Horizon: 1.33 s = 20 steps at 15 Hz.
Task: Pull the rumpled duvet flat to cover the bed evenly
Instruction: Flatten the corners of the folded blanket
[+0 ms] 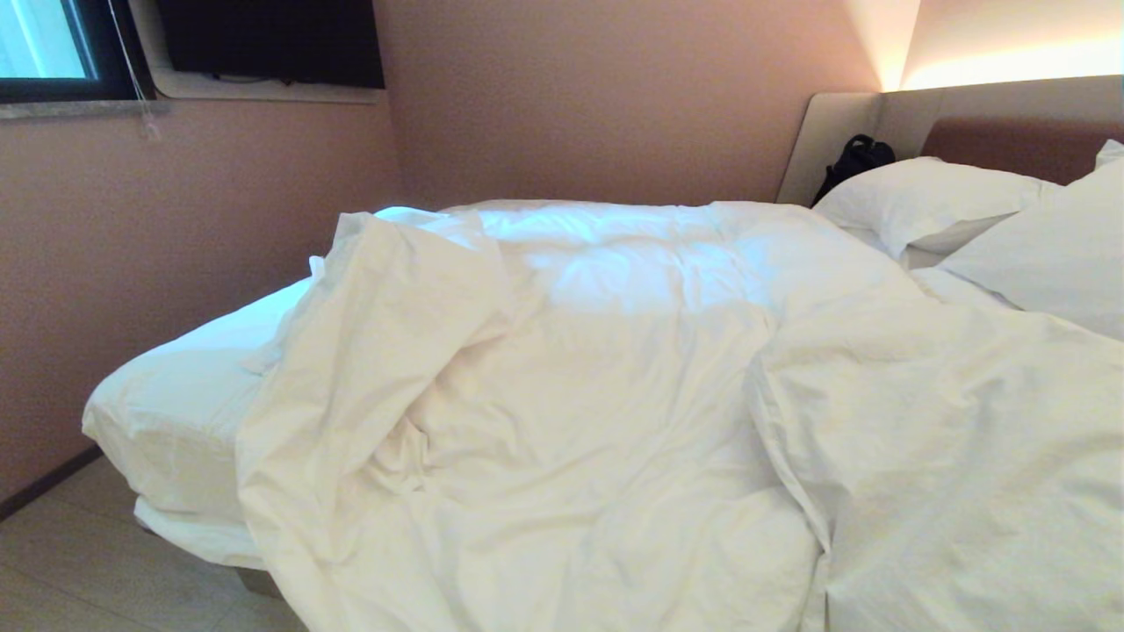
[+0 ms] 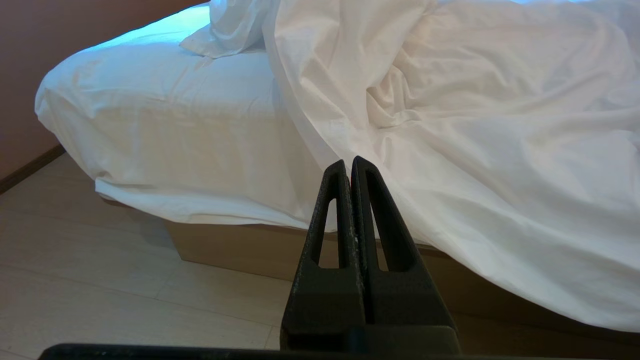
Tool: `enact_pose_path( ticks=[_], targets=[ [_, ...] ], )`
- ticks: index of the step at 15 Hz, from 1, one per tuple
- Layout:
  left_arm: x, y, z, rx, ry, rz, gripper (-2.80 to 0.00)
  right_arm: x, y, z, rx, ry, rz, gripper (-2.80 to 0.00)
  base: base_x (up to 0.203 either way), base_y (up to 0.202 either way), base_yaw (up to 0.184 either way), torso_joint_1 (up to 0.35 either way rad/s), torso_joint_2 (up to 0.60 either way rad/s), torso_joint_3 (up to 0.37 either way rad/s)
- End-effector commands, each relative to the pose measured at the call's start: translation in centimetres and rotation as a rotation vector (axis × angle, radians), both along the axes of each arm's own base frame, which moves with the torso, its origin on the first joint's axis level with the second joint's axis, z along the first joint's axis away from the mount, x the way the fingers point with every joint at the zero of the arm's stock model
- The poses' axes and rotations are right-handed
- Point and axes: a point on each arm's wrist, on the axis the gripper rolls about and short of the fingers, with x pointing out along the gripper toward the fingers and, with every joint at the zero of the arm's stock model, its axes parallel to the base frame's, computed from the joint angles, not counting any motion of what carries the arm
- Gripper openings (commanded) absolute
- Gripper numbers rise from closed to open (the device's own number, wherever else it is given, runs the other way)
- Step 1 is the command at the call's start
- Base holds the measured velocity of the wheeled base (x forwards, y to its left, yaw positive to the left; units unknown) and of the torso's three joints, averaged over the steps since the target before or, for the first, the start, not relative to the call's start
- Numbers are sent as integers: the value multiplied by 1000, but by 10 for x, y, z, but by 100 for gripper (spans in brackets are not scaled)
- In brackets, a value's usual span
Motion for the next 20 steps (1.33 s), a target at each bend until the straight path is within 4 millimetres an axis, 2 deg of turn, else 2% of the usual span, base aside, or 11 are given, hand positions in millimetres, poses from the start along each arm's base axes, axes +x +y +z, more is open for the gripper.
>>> enact_pose_path(
  ticks=[1,4,7,9,11,16,20],
  targets=[
    [0,0,0,0,0,1,-280,-4,3,16,-28,-48,5,0,0,0,0,0,0,0],
    [0,0,0,0,0,1,-280,-14,10,42,-46,-139,33,0,0,0,0,0,0,0],
    [0,0,0,0,0,1,-280,-16,12,40,-55,-135,5,0,0,0,0,0,0,0],
    [0,0,0,0,0,1,-280,-22,18,27,-49,-65,-29,0,0,0,0,0,0,0],
    [0,0,0,0,0,1,-280,-20,18,24,-11,-4,-31,0,0,0,0,0,0,0],
    [0,0,0,0,0,1,-280,0,3,37,64,90,-33,0,0,0,0,0,0,0],
    [0,0,0,0,0,1,-280,30,-18,48,186,181,27,0,0,0,0,0,0,0]
  ],
)
